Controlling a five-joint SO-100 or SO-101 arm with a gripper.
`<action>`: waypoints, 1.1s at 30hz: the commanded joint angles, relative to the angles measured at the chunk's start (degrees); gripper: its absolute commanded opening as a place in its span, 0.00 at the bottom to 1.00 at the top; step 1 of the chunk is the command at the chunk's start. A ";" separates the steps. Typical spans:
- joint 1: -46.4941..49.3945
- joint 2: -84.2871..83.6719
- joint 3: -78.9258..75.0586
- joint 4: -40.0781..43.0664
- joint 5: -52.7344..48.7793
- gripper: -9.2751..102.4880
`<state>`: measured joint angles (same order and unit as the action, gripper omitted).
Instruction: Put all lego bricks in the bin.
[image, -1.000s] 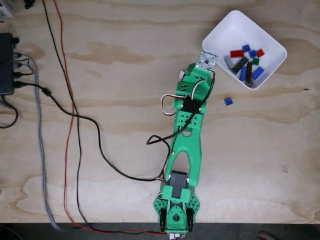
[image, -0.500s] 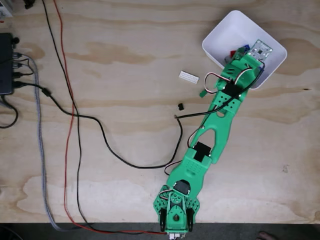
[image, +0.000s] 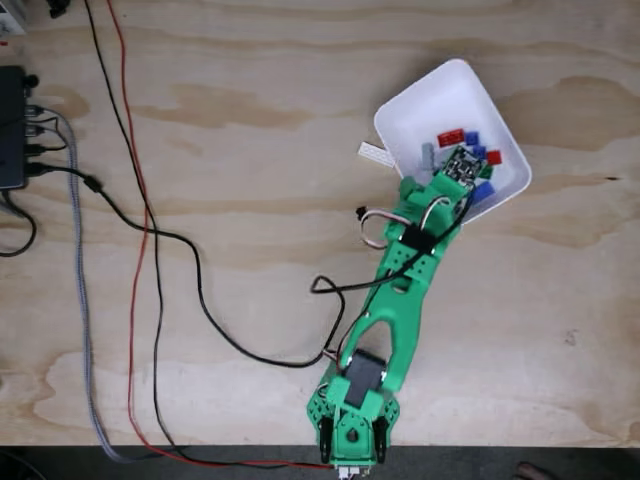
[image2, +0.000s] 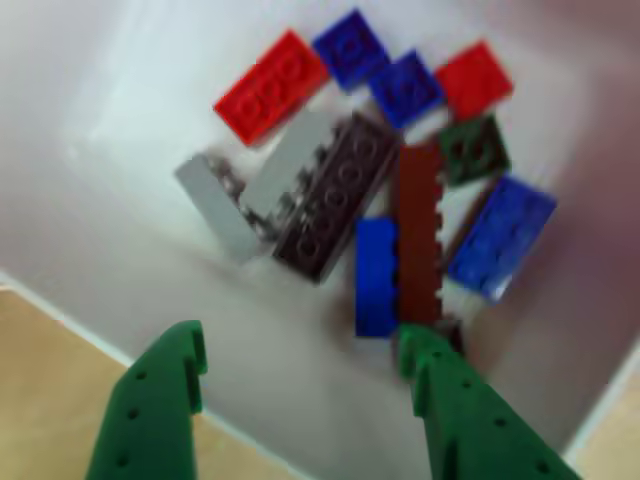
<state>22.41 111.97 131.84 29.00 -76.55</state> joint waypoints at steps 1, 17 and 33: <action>2.90 20.39 4.75 -9.14 -0.53 0.27; 10.20 34.37 9.05 14.24 3.60 0.32; 6.94 20.21 23.82 5.62 0.79 0.28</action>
<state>29.27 137.11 152.40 41.31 -74.88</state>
